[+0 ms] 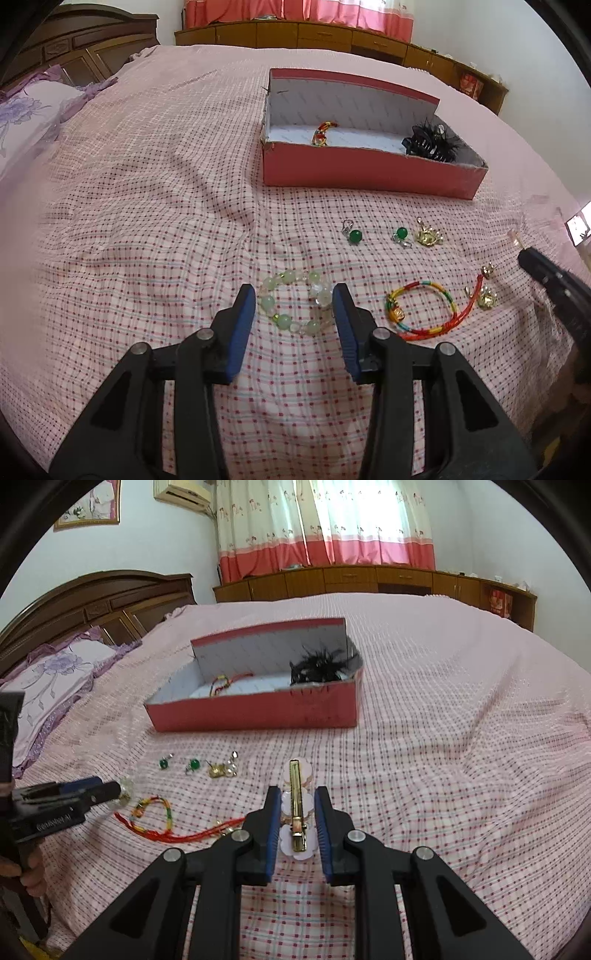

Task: Organize jewelry
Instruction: 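Move left tool to the jade bead bracelet while right tool reaches the gold hairpin, then close left tool on the jade bracelet while right tool closes on the gold hairpin, then carry the jade bracelet in left tool and gold hairpin in right tool to the box, then lower and open left tool on the jade bracelet while right tool releases the hairpin, then lift both open tools out of the shoebox, then move left tool to the multicolor cord bracelet while right tool reaches a gold charm, then close left tool on the cord bracelet while right tool closes on the gold charm, then carry the cord bracelet in left tool and gold charm in right tool into the shoebox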

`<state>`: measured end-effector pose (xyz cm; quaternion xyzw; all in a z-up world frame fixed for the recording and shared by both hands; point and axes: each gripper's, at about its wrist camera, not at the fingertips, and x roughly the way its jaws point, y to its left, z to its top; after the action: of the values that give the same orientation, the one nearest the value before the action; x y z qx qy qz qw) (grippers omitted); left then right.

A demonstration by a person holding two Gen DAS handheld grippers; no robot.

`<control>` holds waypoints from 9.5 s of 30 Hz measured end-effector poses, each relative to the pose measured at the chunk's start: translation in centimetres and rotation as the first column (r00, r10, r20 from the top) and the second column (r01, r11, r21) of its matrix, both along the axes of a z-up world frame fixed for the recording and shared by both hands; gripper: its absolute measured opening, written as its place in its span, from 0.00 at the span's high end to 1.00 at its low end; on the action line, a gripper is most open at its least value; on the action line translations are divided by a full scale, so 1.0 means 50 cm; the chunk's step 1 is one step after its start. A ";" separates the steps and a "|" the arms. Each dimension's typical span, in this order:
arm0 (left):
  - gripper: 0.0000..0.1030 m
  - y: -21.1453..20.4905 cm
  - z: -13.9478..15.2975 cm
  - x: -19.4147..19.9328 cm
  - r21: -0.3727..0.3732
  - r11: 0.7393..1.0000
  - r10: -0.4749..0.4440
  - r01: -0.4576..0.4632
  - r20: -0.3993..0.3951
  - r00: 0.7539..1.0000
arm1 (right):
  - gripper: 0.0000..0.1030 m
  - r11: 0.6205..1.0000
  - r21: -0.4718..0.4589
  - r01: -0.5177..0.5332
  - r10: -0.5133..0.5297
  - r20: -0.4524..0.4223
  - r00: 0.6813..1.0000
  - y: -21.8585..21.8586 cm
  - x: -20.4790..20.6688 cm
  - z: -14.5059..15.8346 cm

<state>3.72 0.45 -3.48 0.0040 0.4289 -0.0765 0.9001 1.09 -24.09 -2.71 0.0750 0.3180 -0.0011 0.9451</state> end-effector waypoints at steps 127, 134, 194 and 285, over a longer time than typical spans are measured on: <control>1.00 -0.121 0.037 0.309 0.036 0.996 0.075 -0.085 0.219 0.973 | 0.80 0.992 -0.098 0.080 -0.086 -0.056 0.995 -0.019 0.381 0.017; 0.98 -0.127 0.037 0.320 0.040 0.998 0.048 -0.056 0.192 0.980 | 0.80 0.993 -0.089 0.075 -0.082 -0.067 0.994 -0.025 0.388 0.013; 0.75 -0.052 0.145 0.026 -0.042 0.998 -0.044 0.052 0.168 0.985 | 0.57 0.999 -0.027 -0.032 0.033 0.031 0.999 0.007 0.046 0.084; 0.99 -0.088 0.053 -0.015 -0.052 0.990 -0.127 0.133 0.101 0.987 | 0.84 0.997 -0.014 -0.077 0.077 -0.004 0.997 0.045 0.023 0.025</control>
<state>2.99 -3.93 -0.83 0.0092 0.3809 -0.1475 0.9127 2.22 -21.87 -1.44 0.0559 0.3223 0.0330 0.9444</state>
